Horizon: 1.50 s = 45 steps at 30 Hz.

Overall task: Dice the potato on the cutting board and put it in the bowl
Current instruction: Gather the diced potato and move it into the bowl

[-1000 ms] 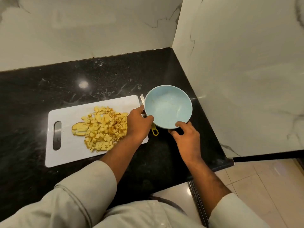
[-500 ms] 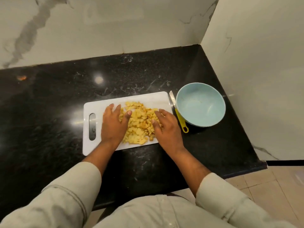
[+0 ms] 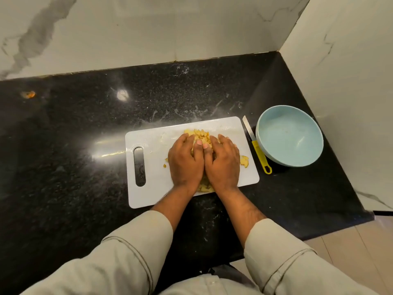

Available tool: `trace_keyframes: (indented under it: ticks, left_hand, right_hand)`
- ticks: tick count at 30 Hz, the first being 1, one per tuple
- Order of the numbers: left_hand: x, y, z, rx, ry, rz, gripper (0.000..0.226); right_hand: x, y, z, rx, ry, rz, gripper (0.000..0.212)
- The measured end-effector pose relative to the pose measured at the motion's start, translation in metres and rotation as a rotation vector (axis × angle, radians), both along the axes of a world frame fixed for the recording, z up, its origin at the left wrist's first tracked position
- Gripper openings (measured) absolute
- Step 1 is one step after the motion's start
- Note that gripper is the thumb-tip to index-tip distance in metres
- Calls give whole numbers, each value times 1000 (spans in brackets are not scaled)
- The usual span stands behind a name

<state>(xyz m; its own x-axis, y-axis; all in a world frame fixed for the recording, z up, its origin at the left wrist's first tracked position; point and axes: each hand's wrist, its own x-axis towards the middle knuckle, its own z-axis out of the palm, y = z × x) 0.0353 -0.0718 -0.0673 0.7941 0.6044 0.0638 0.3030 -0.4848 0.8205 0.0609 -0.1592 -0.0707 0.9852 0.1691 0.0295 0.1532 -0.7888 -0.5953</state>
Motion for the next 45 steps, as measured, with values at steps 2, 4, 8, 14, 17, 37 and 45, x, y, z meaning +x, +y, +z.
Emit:
trace_keyframes:
  ticks: [2,4,8,14,17,37,45]
  left_hand:
    - [2,-4,2,-65,-82,26,31]
    - [2,-4,3,-121,-147,47,31]
    - [3,-2,4,-225,-221,73,26]
    - [9,-3,8,-328,-274,92,24]
    - [12,-2,11,-418,-292,150,23]
    - [61,-88,90,-827,-360,206,16]
    - [128,-173,97,-996,-138,164,10]
  right_hand:
    - [1,5,3,90,3,-11,43]
    - [0,10,5,217,23,-21,37]
    - [-2,18,9,412,23,-42,30]
    - [-2,27,14,704,121,-107,26]
    - [1,33,16,858,204,-141,25]
    - [37,-44,90,1375,457,-294,24]
    - [98,-127,96,1357,488,-561,25]
